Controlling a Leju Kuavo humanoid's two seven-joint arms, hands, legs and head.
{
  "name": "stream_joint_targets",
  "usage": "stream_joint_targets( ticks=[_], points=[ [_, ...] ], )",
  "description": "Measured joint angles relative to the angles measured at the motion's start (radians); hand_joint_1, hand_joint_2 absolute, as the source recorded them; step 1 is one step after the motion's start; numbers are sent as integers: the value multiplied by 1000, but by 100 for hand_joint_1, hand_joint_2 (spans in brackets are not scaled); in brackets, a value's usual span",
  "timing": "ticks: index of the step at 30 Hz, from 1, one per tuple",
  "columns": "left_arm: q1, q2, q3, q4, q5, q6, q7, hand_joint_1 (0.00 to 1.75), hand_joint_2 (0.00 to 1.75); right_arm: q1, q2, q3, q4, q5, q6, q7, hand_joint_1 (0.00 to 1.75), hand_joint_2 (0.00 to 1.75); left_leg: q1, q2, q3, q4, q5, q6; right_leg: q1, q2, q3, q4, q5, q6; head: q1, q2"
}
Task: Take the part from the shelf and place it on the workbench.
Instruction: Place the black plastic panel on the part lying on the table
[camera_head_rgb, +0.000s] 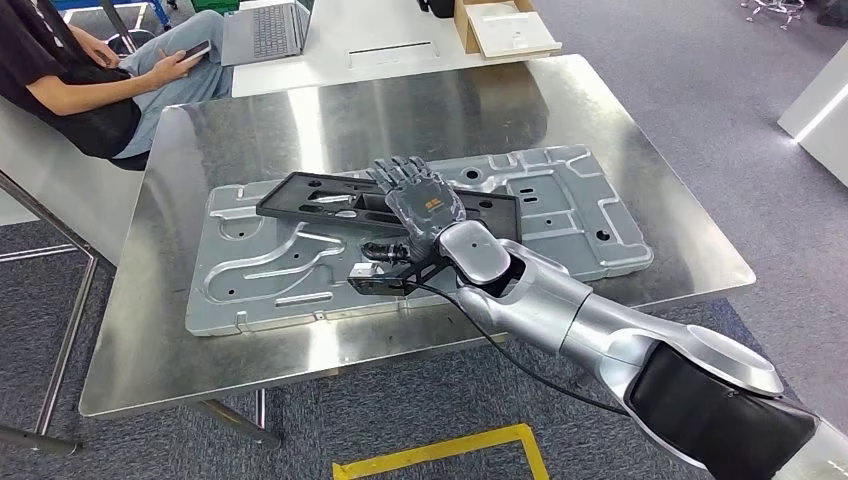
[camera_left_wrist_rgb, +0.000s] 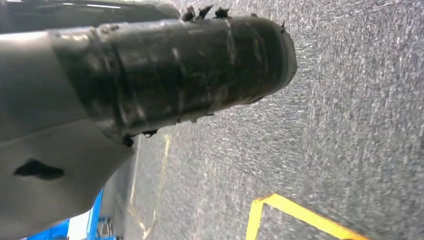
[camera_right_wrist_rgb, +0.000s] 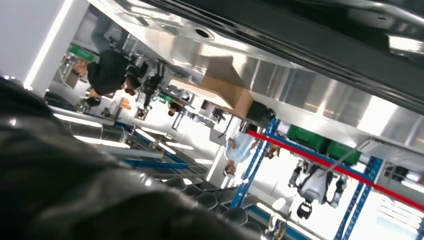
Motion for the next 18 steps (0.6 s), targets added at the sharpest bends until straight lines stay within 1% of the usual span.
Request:
stream_joint_targets(
  ticks=[1, 3, 4, 5, 6, 7, 8, 9, 10, 11, 12, 13, 14, 15, 16, 17, 18],
  points=[
    [1, 0, 0, 0, -4, -2, 1, 0, 0, 0, 0, 0, -2, 1, 0, 2, 0, 0, 2, 0, -11, 30, -36, -6, -3, -1, -8, -4, 11, -7, -1, 0],
    [1, 0, 0, 0, -8, -4, 2, 0, 0, 0, -2, 0, -5, 3, 2, 4, 0, 0, 7, 1, -40, 138, -133, -17, -5, -2, -28, -7, 31, -13, -3, 0],
    [1, 0, 0, 0, -10, -5, 3, 0, 0, 1, -3, 0, -6, 4, 4, 5, 0, 0, 8, 1, -49, 194, -165, -21, -5, -3, -41, -7, 40, -13, -3, 0],
    [1, 0, 0, 0, -11, -5, 3, 0, 0, 3, -5, 0, -6, 5, 6, 6, 0, 0, 9, 1, -48, 230, -175, -23, -5, -3, -53, -6, 49, -11, -3, 0],
    [0, 1, 0, 0, -12, -6, 3, 0, 0, 4, -7, 0, -6, 7, 8, 7, 0, 0, 10, 1, -32, 239, -164, -24, -6, -3, -67, -5, 57, -9, -3, 0],
    [0, 1, 0, 0, -13, -6, 3, 0, 0, 5, -9, 0, -7, 8, 11, 7, 0, 0, 10, 1, 1, 214, -140, -24, -6, -4, -79, -4, 66, -6, -3, 0],
    [0, 1, 0, 0, -14, -7, 3, 0, 0, 5, -10, 0, -10, 9, 12, 8, 0, 0, 10, 1, 49, 162, -120, -23, -7, -4, -90, -2, 74, -3, -3, 0],
    [-2, 1, 0, 0, -14, -8, 3, 0, 0, 4, -11, 0, -13, 10, 13, 9, 0, 0, 9, 1, 103, 94, -114, -21, -6, -4, -99, -1, 81, 2, -3, 0],
    [-3, 1, -1, 0, -16, -11, 1, 0, 0, 4, -13, 0, -16, 11, 14, 11, 0, 0, 6, -1, 148, 34, -118, -16, -6, -4, -103, -1, 88, 8, -2, 0],
    [-4, 2, -1, 0, -17, -15, -2, 0, 0, 3, -14, 0, -19, 12, 15, 13, 0, 0, 3, -3, 177, -9, -127, -11, -5, -5, -104, -2, 95, 14, -2, 0],
    [-5, 2, -1, 0, -18, -20, -6, 0, 0, 2, -14, 0, -22, 14, 16, 15, 0, 0, -1, -5, 188, -30, -133, -4, -5, -5, -103, -6, 103, 20, -3, 0],
    [-5, 3, -2, 0, -19, -25, -9, 0, 0, 3, -15, 0, -23, 15, 17, 18, 0, 0, -3, -5, 186, -35, -128, 5, -4, -5, -102, -10, 111, 27, -3, 0],
    [-6, 3, -2, 0, -19, -28, -12, 0, 0, 4, -18, 0, -25, 16, 17, 20, 0, 0, -2, -2, 181, -38, -119, 13, -5, -5, -104, -10, 112, 33, -4, 0],
    [-7, 3, -2, 0, -20, -30, -13, 0, 0, 5, -20, 0, -26, 16, 18, 21, 0, 0, 0, 0, 174, -41, -109, 22, -5, -4, -111, 0, 98, 37, -4, 0],
    [-8, 3, -3, 0, -20, -31, -13, 0, 0, 5, -24, 0, -27, 17, 18, 23, 0, 0, 2, 3, 164, -44, -97, 33, -4, -4, -123, 28, 65, 39, -1, 0],
    [-9, 4, -3, 0, -21, -32, -13, 0, 0, 5, -27, 0, -29, 17, 19, 23, 0, 0, 3, 6, 153, -46, -87, 41, -5, -3, -140, 76, 17, 39, 1, 0],
    [-9, 4, -4, 0, -21, -33, -13, 0, 0, 6, -29, 0, -30, 17, 20, 25, 0, 0, 1, 6, 139, -45, -77, 47, -4, -4, -157, 137, -33, 39, 3, 0]
  ],
)
